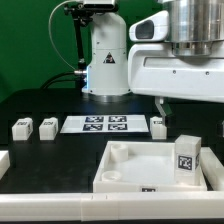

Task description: Assemble one leg

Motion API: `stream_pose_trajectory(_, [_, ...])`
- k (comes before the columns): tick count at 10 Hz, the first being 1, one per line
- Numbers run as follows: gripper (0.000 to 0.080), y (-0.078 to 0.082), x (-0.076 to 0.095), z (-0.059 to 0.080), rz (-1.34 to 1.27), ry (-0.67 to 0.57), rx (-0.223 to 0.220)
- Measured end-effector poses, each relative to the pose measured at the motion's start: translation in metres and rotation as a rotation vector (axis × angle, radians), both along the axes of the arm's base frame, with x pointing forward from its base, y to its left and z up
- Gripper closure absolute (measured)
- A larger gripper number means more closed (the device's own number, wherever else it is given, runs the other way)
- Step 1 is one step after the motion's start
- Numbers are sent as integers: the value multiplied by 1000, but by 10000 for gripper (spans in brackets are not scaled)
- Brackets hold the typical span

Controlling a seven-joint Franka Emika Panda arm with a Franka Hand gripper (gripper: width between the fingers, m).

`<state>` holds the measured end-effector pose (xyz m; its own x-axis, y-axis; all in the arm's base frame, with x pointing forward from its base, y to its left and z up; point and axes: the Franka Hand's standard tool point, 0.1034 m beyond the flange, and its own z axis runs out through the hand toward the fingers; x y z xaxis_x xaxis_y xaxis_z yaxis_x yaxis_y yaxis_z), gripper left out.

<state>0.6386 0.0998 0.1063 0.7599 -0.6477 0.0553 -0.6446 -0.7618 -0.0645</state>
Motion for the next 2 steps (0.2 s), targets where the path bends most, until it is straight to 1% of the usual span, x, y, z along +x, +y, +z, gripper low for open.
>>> stream_pose_trajectory(2, [150, 0, -1, -2, 0, 3, -1])
